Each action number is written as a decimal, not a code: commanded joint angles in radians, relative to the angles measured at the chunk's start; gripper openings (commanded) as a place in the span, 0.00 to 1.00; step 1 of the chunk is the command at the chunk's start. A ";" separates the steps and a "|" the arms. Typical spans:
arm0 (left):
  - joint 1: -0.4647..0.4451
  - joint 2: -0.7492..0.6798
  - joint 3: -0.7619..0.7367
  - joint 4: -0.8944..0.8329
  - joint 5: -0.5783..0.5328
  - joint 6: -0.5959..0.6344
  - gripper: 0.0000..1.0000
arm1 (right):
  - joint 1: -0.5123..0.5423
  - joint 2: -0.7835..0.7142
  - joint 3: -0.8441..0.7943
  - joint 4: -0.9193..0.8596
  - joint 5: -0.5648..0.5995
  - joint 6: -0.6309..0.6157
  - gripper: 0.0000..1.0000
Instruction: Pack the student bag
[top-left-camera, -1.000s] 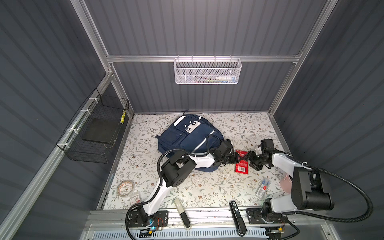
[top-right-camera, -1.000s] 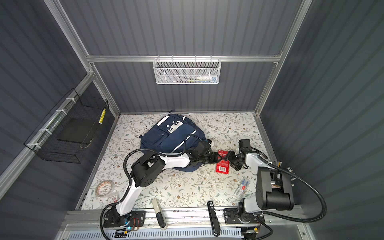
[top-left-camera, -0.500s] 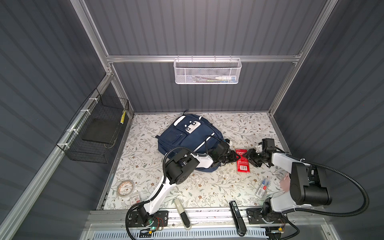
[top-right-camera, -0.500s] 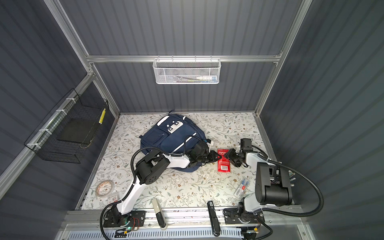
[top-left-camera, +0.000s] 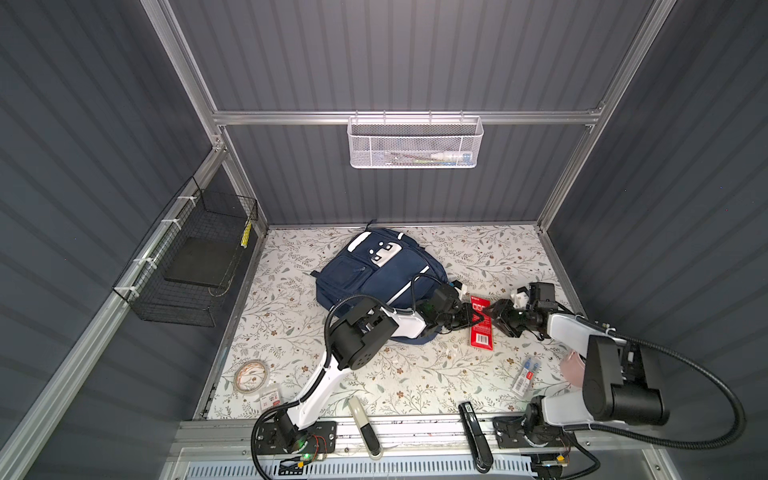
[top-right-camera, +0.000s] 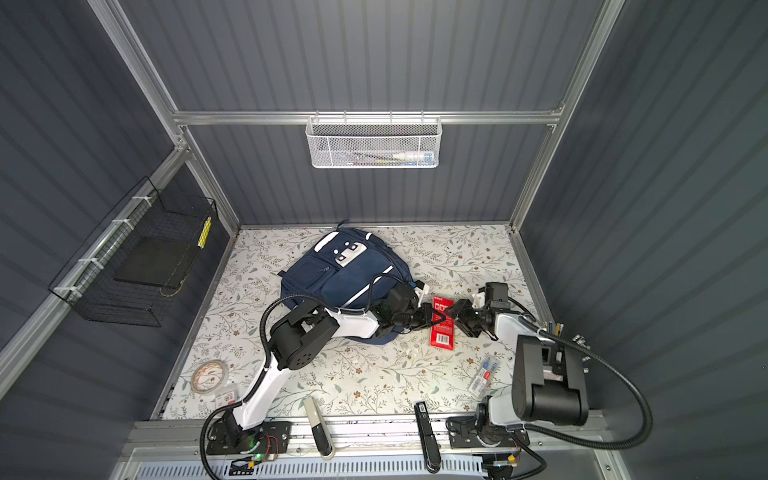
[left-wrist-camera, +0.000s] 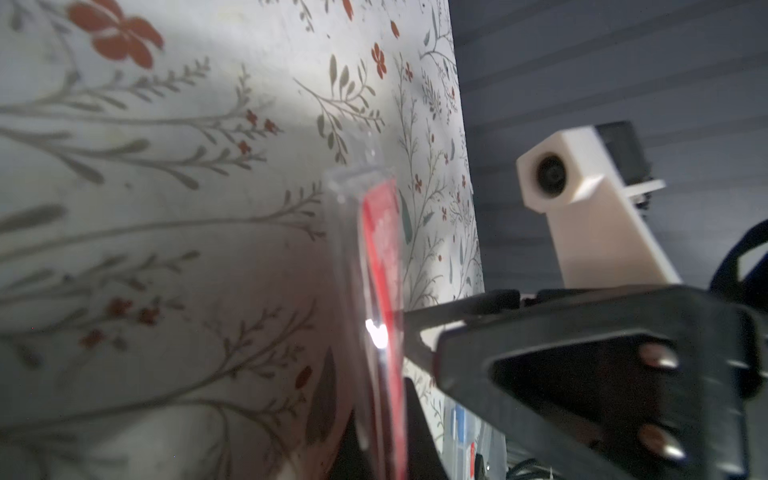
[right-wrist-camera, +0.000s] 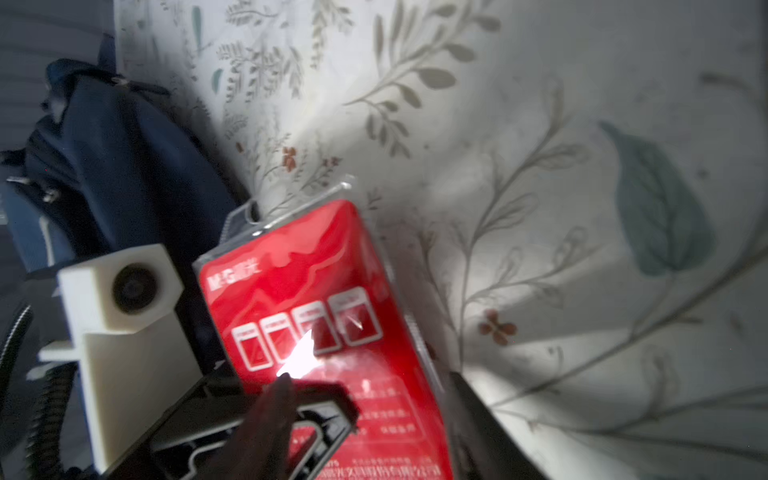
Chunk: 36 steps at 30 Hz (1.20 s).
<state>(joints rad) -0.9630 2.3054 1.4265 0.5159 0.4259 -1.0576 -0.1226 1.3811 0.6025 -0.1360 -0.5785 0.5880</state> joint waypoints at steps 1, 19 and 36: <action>0.024 -0.148 -0.061 -0.011 0.067 0.005 0.00 | 0.000 -0.138 -0.024 0.007 -0.046 -0.041 0.73; 0.092 -0.444 -0.161 0.191 0.180 -0.096 0.00 | 0.190 -0.460 -0.018 0.270 -0.438 -0.038 0.55; 0.183 -0.641 -0.183 -0.436 -0.073 0.255 0.85 | 0.190 -0.461 -0.061 0.329 -0.367 0.033 0.05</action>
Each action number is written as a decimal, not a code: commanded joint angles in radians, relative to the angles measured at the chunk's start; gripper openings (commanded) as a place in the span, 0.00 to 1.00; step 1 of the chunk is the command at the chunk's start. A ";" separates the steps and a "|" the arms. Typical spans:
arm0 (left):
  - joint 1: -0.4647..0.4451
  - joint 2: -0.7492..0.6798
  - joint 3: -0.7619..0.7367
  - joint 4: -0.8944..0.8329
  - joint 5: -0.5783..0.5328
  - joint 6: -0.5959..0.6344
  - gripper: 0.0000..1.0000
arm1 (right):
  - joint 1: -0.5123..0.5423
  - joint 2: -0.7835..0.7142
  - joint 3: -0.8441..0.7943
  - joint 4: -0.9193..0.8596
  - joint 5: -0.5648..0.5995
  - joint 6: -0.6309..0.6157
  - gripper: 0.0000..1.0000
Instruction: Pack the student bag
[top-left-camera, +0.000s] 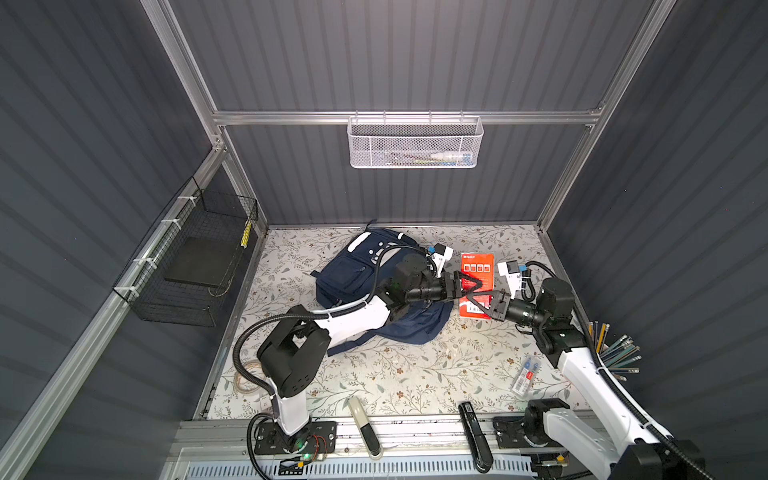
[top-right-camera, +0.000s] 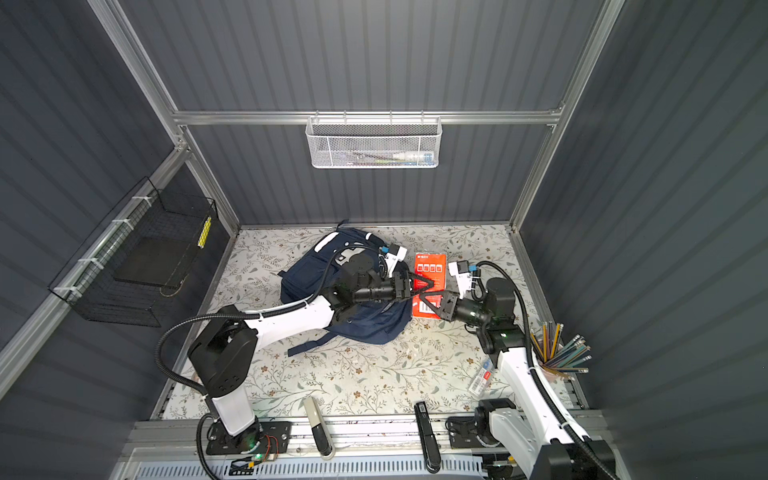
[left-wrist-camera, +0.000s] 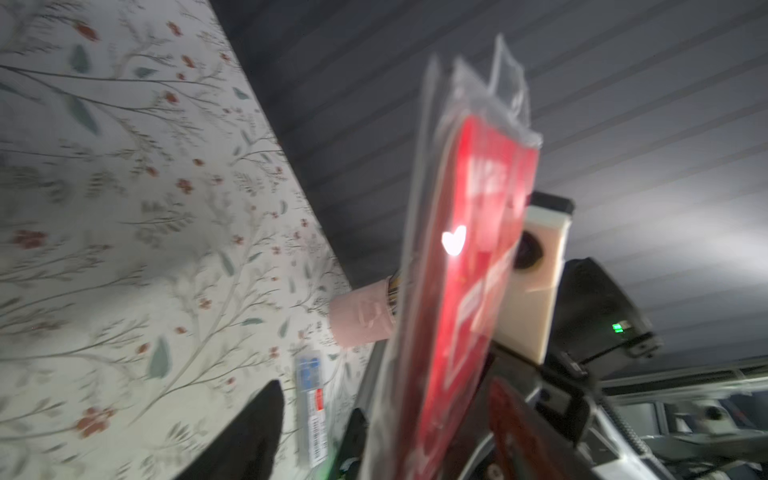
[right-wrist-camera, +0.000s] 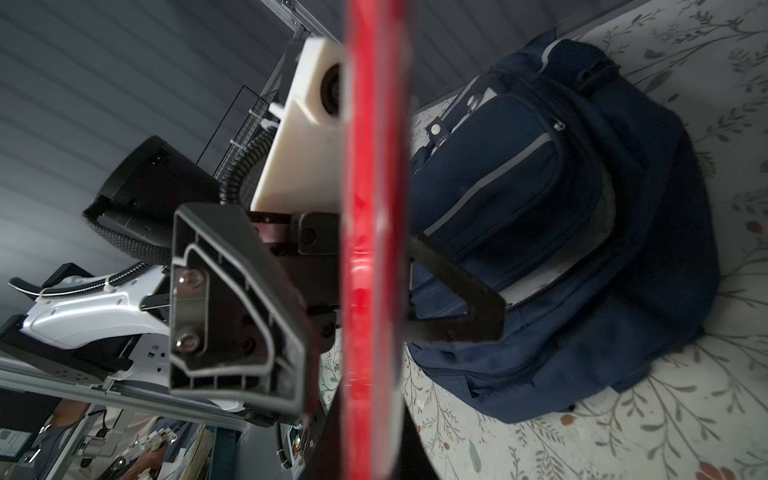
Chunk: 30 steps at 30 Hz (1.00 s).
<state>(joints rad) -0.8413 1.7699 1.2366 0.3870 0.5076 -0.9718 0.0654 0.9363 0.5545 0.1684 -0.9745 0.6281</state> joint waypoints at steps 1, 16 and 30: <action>0.089 -0.130 -0.004 -0.359 -0.208 0.193 0.87 | 0.002 -0.016 -0.013 0.026 0.037 -0.003 0.05; -0.060 0.039 0.296 -1.162 -1.008 0.890 0.90 | 0.002 0.032 -0.001 -0.060 0.165 -0.030 0.03; -0.017 -0.002 0.450 -1.181 -1.028 0.819 0.00 | 0.123 0.149 0.007 -0.058 0.253 -0.023 0.03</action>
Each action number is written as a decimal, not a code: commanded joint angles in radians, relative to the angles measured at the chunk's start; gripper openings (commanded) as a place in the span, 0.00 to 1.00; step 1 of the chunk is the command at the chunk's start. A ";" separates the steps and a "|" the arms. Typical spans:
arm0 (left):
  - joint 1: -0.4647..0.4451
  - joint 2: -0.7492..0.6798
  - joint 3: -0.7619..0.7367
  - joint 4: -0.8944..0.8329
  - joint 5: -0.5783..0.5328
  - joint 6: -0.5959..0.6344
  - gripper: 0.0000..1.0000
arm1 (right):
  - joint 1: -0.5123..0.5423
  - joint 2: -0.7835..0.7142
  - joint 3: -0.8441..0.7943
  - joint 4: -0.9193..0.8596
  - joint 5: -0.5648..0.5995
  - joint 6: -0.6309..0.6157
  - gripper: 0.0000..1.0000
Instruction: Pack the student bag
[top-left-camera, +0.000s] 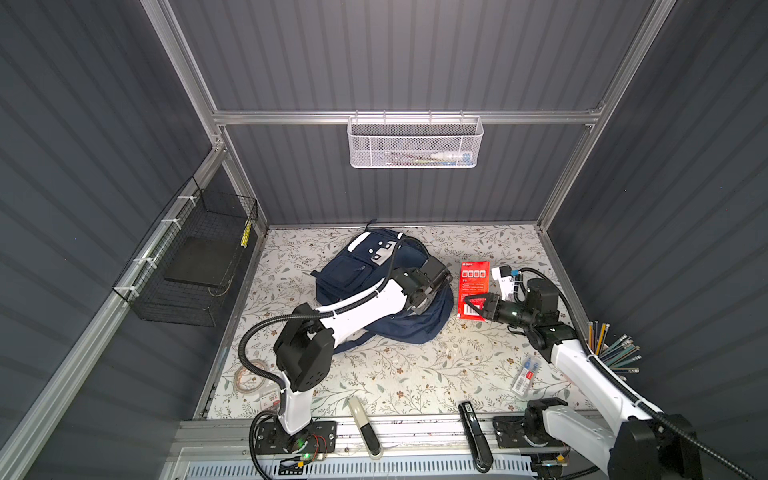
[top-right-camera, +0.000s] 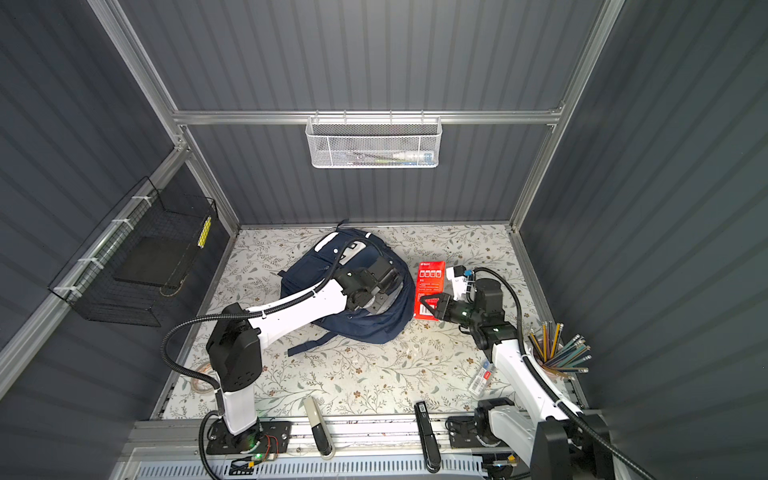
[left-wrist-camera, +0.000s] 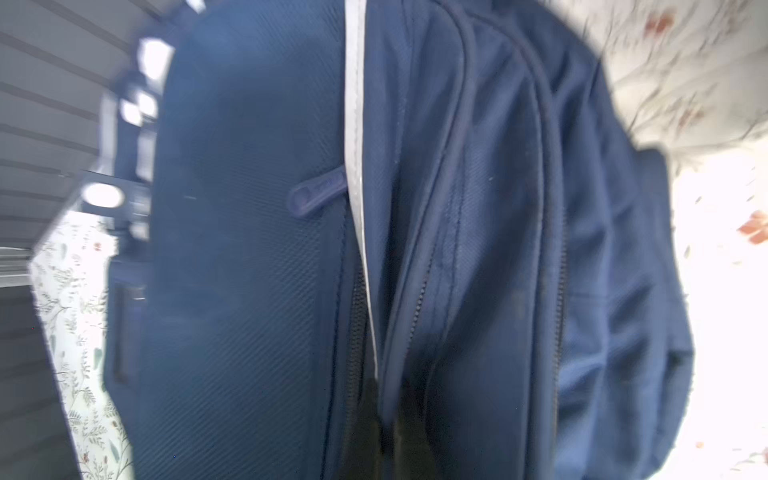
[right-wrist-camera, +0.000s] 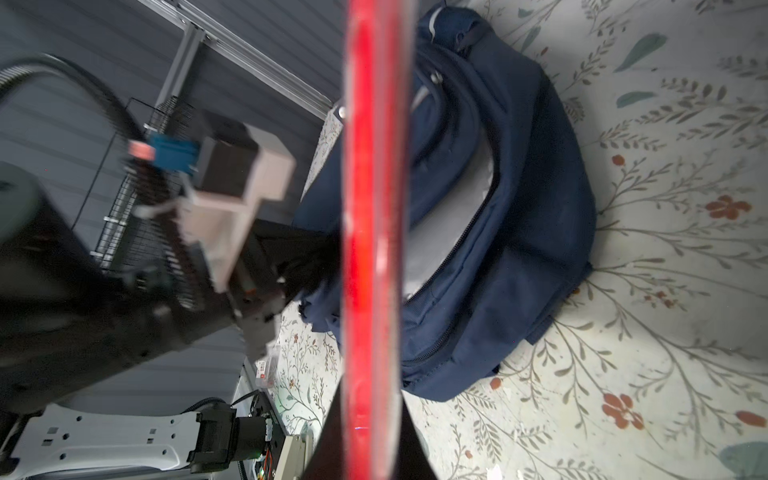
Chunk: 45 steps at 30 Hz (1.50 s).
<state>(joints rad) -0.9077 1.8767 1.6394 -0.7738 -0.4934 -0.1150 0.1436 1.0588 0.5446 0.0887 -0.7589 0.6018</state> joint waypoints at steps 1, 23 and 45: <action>0.075 -0.158 0.043 -0.006 0.030 -0.052 0.00 | 0.070 0.046 0.011 0.052 0.050 0.020 0.03; 0.228 -0.271 -0.045 0.151 0.400 -0.213 0.00 | 0.394 0.942 0.540 0.411 0.261 0.555 0.03; 0.233 -0.183 -0.278 0.356 0.537 -0.365 0.00 | 0.366 0.768 0.521 0.103 0.300 0.362 0.60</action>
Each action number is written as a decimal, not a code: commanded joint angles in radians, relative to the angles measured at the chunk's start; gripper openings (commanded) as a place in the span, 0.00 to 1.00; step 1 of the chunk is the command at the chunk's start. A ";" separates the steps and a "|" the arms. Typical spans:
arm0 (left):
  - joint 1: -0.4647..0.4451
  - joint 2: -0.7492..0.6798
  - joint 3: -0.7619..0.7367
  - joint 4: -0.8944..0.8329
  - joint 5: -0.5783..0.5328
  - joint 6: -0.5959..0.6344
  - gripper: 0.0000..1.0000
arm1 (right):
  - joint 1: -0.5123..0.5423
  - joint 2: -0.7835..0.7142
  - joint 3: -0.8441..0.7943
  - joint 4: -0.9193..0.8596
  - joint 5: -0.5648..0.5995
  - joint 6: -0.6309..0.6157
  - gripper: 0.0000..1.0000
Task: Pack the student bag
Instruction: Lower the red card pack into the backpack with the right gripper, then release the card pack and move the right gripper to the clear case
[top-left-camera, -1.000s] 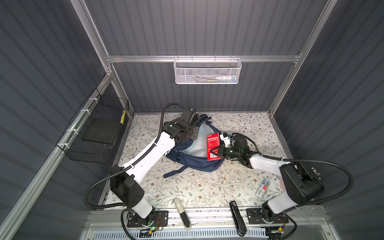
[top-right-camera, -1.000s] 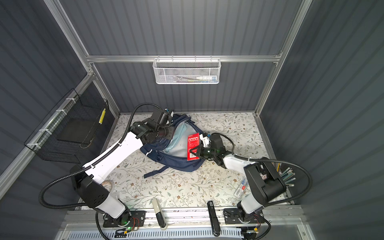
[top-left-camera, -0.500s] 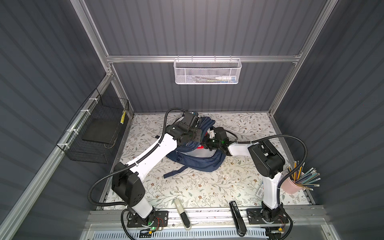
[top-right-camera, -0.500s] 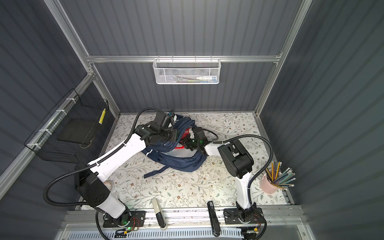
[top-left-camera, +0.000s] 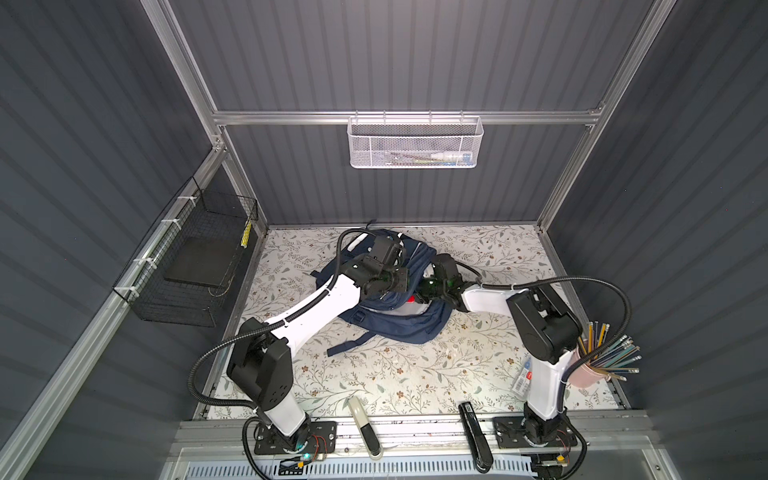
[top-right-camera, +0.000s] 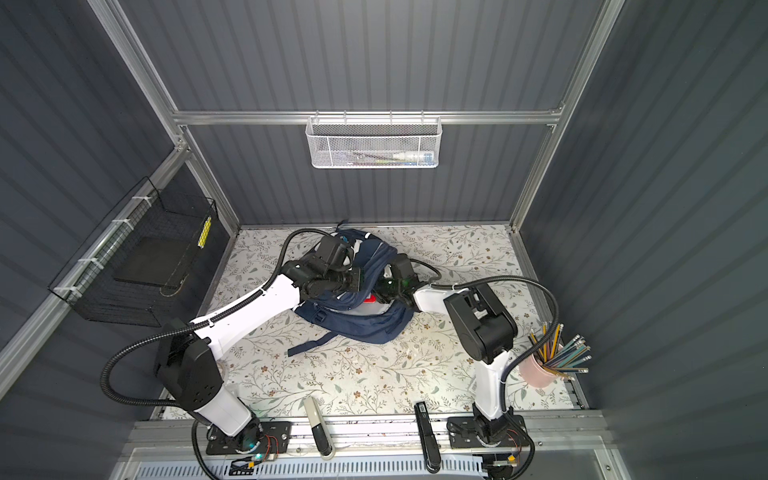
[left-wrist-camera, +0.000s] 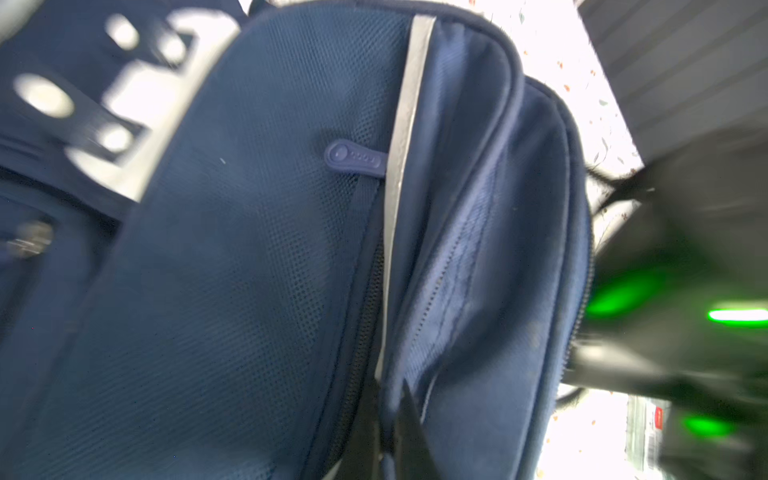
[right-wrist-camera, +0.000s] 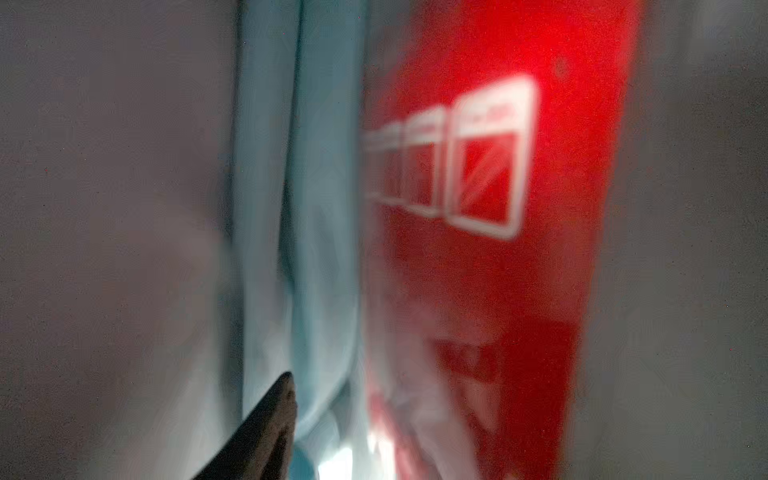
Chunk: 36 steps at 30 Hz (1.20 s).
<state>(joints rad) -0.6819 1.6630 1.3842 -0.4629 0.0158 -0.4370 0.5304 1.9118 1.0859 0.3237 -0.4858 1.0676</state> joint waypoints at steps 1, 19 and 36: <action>0.007 0.033 -0.029 0.054 0.040 -0.050 0.00 | -0.030 -0.120 -0.046 -0.166 0.036 -0.122 0.61; 0.007 -0.003 -0.114 0.159 0.101 -0.102 0.00 | -0.039 -0.135 -0.116 -0.187 0.018 -0.199 0.32; -0.069 -0.085 -0.073 0.067 -0.080 -0.020 0.66 | -0.038 -0.705 -0.322 -0.774 0.423 -0.302 0.66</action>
<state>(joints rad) -0.7189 1.6180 1.2705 -0.3431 0.0059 -0.4938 0.5011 1.2781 0.7990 -0.2020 -0.2108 0.7898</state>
